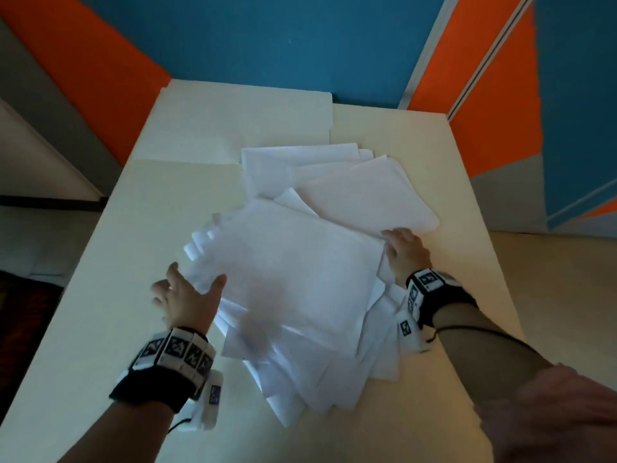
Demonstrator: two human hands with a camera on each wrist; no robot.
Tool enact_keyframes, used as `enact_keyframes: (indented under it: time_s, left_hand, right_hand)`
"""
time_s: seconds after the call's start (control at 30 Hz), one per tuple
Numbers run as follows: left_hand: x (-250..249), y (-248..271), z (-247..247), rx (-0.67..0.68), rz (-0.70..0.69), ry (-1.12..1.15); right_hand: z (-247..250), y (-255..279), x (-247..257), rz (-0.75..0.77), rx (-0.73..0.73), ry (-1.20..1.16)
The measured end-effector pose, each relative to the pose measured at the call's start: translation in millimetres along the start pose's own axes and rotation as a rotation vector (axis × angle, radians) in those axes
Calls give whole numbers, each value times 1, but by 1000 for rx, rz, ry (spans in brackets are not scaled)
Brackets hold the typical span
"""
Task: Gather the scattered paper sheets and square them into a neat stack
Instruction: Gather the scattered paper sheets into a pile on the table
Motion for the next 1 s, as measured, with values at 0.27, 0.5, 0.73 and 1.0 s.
enact_keyframes:
  time_s: [0.27, 0.5, 0.73, 1.0]
  left_hand:
    - [-12, 44, -44, 92, 79, 183]
    - [-17, -5, -16, -105, 130, 190]
    - [12, 9, -22, -80, 178, 177]
    - [23, 5, -32, -45, 197, 234]
  right_hand:
    - [-8, 2, 14, -8, 117, 177]
    - [-19, 34, 15, -12, 443, 9]
    - [23, -25, 2, -1, 95, 23]
    - [15, -50, 17, 3, 236, 350]
Point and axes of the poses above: each hand's wrist, its own y-axis away from the middle knuckle, its own z-axis out of the back of the hand, x = y × z, the point moved 6 cm from there along -y, towards the middle knuckle, and after that the axes turned 11 degrees about -z, right-handed, at the moved point
